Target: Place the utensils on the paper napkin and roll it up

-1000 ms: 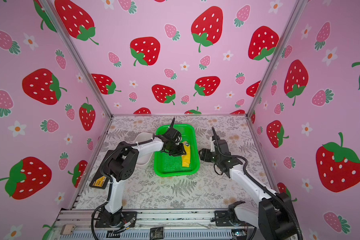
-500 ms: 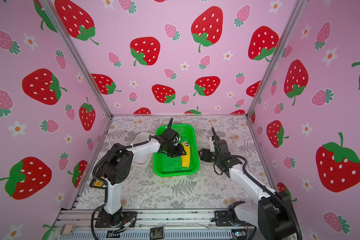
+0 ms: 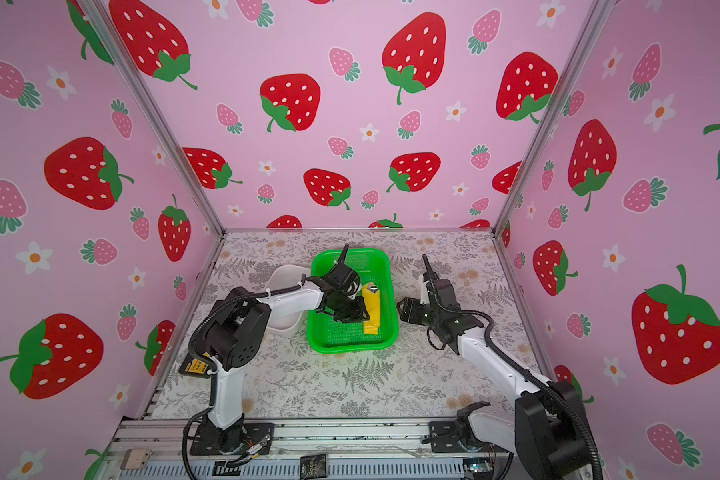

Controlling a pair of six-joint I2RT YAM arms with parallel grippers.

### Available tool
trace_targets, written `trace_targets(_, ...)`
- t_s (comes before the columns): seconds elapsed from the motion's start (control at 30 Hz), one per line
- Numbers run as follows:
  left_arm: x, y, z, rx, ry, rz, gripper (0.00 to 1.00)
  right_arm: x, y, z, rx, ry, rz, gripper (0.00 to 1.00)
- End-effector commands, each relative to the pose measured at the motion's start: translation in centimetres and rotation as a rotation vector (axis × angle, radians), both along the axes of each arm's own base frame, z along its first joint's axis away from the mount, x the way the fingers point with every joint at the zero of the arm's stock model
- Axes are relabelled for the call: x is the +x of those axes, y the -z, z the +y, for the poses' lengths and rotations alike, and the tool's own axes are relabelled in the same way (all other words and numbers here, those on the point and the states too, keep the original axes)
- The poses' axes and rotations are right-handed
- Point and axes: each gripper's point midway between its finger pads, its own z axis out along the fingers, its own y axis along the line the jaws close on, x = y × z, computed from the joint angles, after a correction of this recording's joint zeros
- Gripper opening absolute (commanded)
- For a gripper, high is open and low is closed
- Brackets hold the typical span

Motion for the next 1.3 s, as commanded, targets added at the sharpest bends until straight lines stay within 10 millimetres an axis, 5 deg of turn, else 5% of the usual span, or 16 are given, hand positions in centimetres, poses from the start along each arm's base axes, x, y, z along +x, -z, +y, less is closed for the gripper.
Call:
trace_targets(0.0,-0.4,0.9,0.2,0.054,0.023,0.015,0.3,0.2,-0.2,0.0,0.01,0.008,0.001,0.68)
trace_targets(0.4,-0.9,1.2,-0.3,0.033,0.04,0.031,0.25,0.7,-0.2,-0.7,-0.026,0.034,-0.013,0.68)
trace_targets(0.63,-0.5,-0.7,-0.9,-0.017,0.029,0.001,0.28,1.6,-1.3,-1.4,-0.058,0.064,-0.057,0.68)
trace_targets(0.83,0.1,-4.9,0.0,-0.026,0.004,-0.116,0.41,3.3,-3.3,-4.4,-0.153,0.207,-0.142,0.71)
trace_targets(1.0,0.4,-10.4,1.1,-0.06,0.002,-0.291,0.44,4.7,-5.7,-9.3,-0.308,0.423,-0.273,0.74)
trace_targets(1.27,1.1,-19.2,10.2,0.123,-0.154,-0.731,0.56,4.8,-7.8,-16.6,-0.584,0.7,-0.503,0.82)
